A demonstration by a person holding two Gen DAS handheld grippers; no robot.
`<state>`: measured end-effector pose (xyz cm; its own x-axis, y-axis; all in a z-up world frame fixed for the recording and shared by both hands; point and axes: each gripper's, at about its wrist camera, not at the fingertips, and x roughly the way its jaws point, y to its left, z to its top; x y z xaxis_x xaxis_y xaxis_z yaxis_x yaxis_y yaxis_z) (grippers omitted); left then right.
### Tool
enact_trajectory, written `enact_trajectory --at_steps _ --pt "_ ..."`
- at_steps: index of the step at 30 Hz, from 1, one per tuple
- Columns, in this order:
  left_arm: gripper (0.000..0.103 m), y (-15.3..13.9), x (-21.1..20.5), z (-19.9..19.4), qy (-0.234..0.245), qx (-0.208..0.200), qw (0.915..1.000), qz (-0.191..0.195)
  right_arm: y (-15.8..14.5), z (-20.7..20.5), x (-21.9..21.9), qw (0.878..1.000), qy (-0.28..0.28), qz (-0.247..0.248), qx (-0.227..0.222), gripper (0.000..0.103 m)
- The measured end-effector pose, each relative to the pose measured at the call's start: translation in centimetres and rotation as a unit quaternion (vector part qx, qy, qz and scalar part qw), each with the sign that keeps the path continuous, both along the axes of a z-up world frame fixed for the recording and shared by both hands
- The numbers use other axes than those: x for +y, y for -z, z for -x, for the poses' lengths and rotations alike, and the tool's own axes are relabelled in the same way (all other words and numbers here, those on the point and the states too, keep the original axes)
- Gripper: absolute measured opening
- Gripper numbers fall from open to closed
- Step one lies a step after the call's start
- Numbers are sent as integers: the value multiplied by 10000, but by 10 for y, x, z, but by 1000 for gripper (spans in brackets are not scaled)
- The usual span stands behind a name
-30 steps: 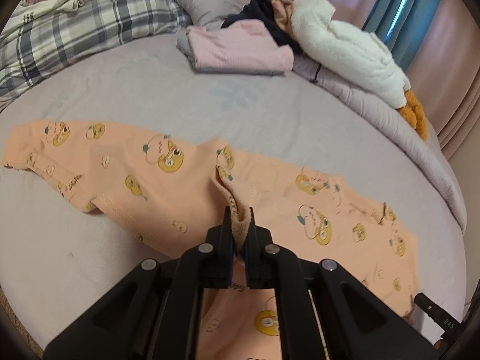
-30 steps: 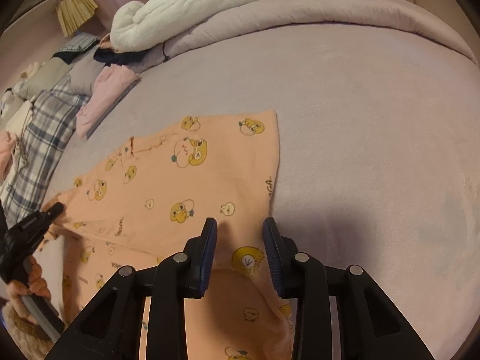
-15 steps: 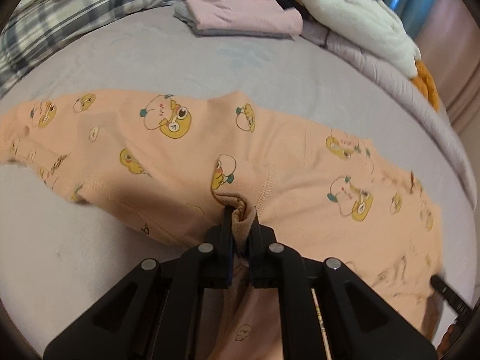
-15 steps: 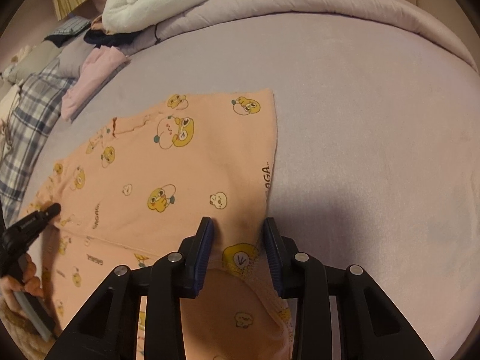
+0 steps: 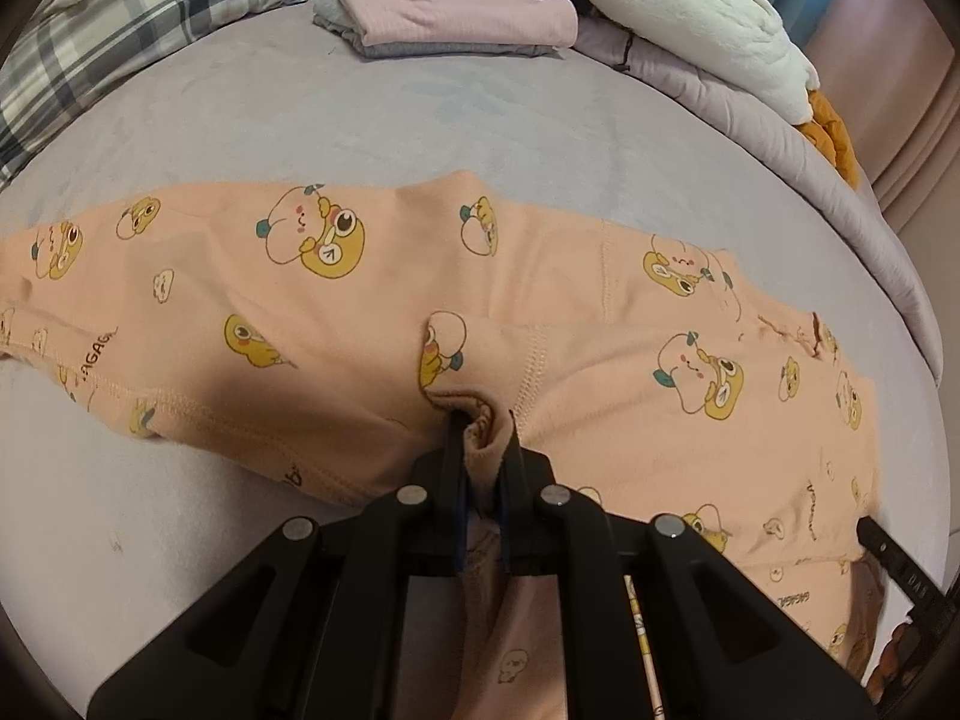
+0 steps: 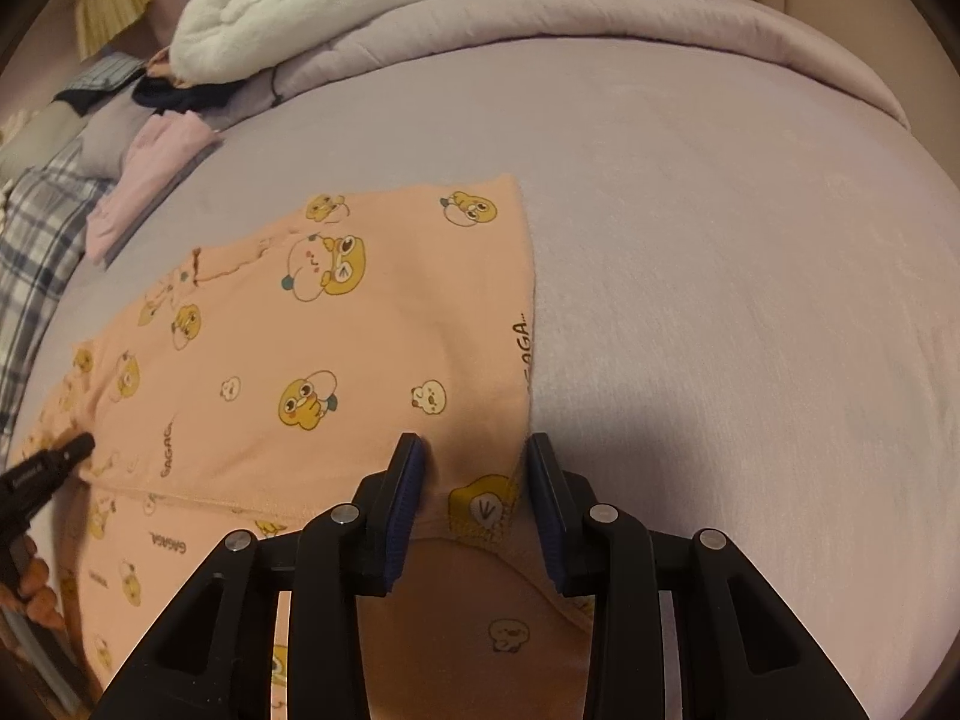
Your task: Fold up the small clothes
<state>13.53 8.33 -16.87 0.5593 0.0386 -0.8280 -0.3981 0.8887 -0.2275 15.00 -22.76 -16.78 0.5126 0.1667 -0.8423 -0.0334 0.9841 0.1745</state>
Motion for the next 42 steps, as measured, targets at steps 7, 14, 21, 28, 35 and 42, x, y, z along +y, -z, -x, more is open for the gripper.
enact_trajectory --at_steps 7,14,21,28,35,42 --pt "11 2 8 -4 83 18 9997 241 0 -11 7 9990 336 144 259 35" --pt "11 3 13 -4 251 -17 9990 379 1 -19 13 9971 574 251 421 35" --pt "11 3 14 -4 339 -41 9987 377 2 -20 19 9958 727 333 449 35" --pt "10 3 6 -4 318 -71 9994 105 2 -26 22 9953 773 310 499 36" --pt "9 3 3 -6 325 -92 9994 -70 2 -22 17 9957 757 232 491 36" --pt "9 4 6 -7 257 -51 9997 8 3 -19 13 9959 733 223 483 36"
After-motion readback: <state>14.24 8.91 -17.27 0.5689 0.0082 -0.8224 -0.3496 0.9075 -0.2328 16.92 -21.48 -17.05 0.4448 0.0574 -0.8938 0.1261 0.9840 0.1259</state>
